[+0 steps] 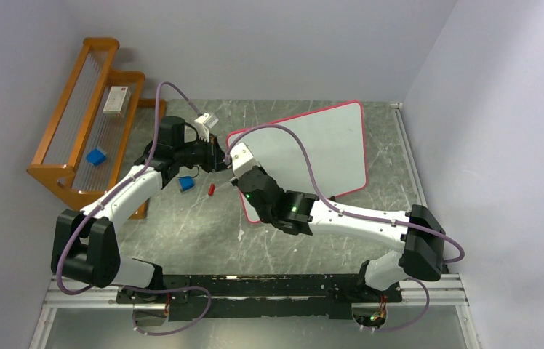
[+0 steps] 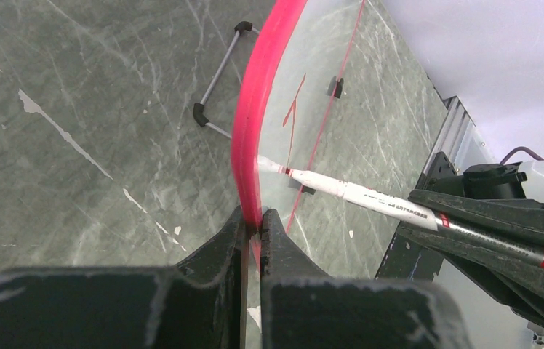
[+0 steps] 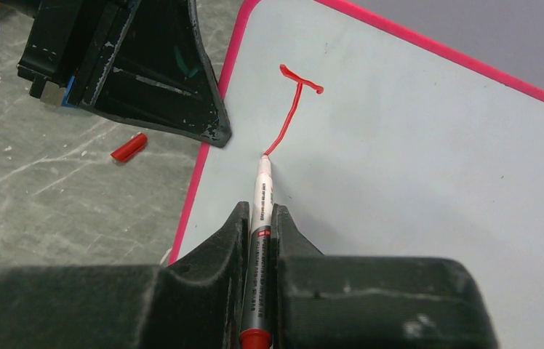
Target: Write a sentence on the whiteboard
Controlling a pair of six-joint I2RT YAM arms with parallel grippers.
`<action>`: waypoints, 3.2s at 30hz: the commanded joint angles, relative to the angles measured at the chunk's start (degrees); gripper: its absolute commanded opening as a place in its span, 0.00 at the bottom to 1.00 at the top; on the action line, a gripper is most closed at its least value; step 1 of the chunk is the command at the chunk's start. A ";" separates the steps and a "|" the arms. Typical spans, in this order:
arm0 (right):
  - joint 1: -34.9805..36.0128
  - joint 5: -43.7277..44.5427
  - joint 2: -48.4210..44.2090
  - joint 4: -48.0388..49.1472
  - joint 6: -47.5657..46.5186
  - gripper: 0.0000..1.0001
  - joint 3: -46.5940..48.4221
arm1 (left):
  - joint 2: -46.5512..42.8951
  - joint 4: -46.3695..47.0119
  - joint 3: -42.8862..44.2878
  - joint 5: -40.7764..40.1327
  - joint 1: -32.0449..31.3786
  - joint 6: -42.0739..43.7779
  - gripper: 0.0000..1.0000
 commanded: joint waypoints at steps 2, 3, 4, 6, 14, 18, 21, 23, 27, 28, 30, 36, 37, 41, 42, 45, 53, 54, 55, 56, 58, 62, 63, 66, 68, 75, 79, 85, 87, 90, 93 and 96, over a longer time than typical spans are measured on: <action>0.67 -0.35 -0.82 0.62 0.87 0.00 -0.72 | -1.26 -0.08 -0.56 -0.75 -0.14 1.43 0.05; 0.76 -0.43 -0.82 1.12 0.76 0.00 -0.72 | -1.23 -0.09 -0.62 -0.74 -0.14 1.36 0.05; 0.76 -0.49 -0.77 1.73 0.51 0.00 -0.87 | -1.22 -0.08 -0.58 -0.76 -0.14 1.46 0.05; 0.79 -0.62 -0.61 2.55 0.25 0.00 -0.83 | -1.16 -0.08 -0.56 -0.66 -0.23 1.41 0.05; 0.86 -0.41 0.34 5.91 -0.99 0.00 -0.27 | -0.90 -0.32 -0.57 -0.90 -0.49 1.55 0.05; 0.87 -0.47 0.54 6.67 -1.24 0.00 -0.06 | -0.97 -0.54 -0.49 -1.24 -0.54 1.79 0.05; 0.94 -1.06 -0.62 6.61 -0.94 0.00 -0.51 | -0.95 -0.92 -0.30 -1.97 -0.49 1.96 0.05; 0.91 -1.50 -1.87 6.26 -0.68 0.00 -0.84 | -0.95 -1.02 -0.30 -2.23 -0.50 1.97 0.05; 0.95 -1.64 -4.46 4.86 -0.12 0.00 -1.41 | -0.79 -1.10 -0.23 -2.50 -0.49 1.93 0.05; 1.02 -1.17 -4.72 4.83 -0.17 0.00 -1.69 | -0.78 -1.13 -0.29 -2.57 -0.49 1.93 0.05; 0.87 0.18 -5.01 4.85 -0.78 0.00 -2.48 | -0.78 -1.06 -0.30 -2.67 -0.49 1.92 0.05; 0.30 2.42 -5.12 5.69 -0.63 0.00 -3.99 | -0.81 -1.00 -0.38 -2.59 -0.53 1.93 0.05; 0.17 3.04 -5.12 5.96 -0.37 0.00 -4.21 | -0.86 -0.95 -0.38 -2.51 -0.51 1.95 0.05; -0.54 4.07 -4.78 6.53 0.33 0.00 -4.70 | -0.80 -0.79 -0.47 -2.37 -0.57 1.75 0.05; -0.63 4.12 -4.76 7.00 0.26 0.00 -4.94 | -0.78 -0.79 -0.40 -2.26 -0.57 1.70 0.05; -0.73 4.32 -4.92 8.31 0.16 0.00 -5.42 | -0.71 -0.73 -0.47 -2.22 -0.52 1.69 0.05; -1.41 4.20 -3.83 9.68 -0.28 0.00 -5.34 | -0.51 -0.70 -0.47 -1.97 -0.52 1.71 0.05; -1.53 4.21 -3.67 9.62 -0.20 0.00 -5.30 | -0.43 -0.74 -0.45 -1.95 -0.52 1.77 0.05; -1.58 4.22 -3.57 9.71 -0.24 0.00 -5.34 | -0.43 -0.77 -0.51 -1.97 -0.53 1.77 0.05; -1.59 4.22 -3.47 10.03 -0.35 0.00 -5.50 | -0.42 -0.71 -0.52 -1.85 -0.55 1.71 0.05; -1.84 3.98 -3.33 10.13 -0.14 0.00 -5.51 | -0.42 -0.65 -0.47 -1.80 -0.57 1.68 0.05; -2.21 3.87 -2.96 10.53 -0.11 0.00 -5.57 | -0.34 -0.69 -0.47 -1.63 -0.54 1.73 0.05; -2.30 3.86 -2.93 10.74 -0.17 0.00 -5.62 | -0.34 -0.70 -0.45 -1.62 -0.57 1.74 0.05; -2.44 3.24 -2.63 10.93 -0.11 0.00 -5.66 | -0.38 -0.69 -0.39 -1.57 -0.58 1.85 0.05; -2.55 2.74 -2.51 10.64 -0.03 0.00 -5.49 | -0.27 -0.67 -0.47 -1.49 -0.58 1.76 0.05; -2.57 0.53 -2.31 8.30 0.57 0.00 -4.94 | -0.34 -0.70 -0.47 -1.57 -0.65 1.80 0.05; -2.57 -0.14 -2.35 6.63 1.20 0.00 -4.77 | -0.34 -0.70 -0.47 -1.71 -0.67 1.83 0.05; -2.55 -0.30 -2.92 4.48 1.81 0.00 -4.85 | -0.25 -0.70 -0.38 -1.88 -0.67 1.88 0.05; -2.54 -0.30 -3.09 3.91 2.05 0.00 -4.96 | -0.25 -0.81 -0.38 -1.88 -0.67 1.93 0.05; -2.57 0.10 -3.26 3.18 2.34 0.00 -5.28 | -0.16 -0.81 -0.38 -1.92 -0.67 1.99 0.05; -2.55 0.83 -3.59 3.09 2.07 0.00 -5.78 | -0.24 -0.86 -0.38 -1.96 -0.67 1.98 0.05; -2.56 1.86 -3.88 3.37 1.65 0.00 -6.03 | -0.16 -0.79 -0.38 -1.82 -0.67 1.96 0.05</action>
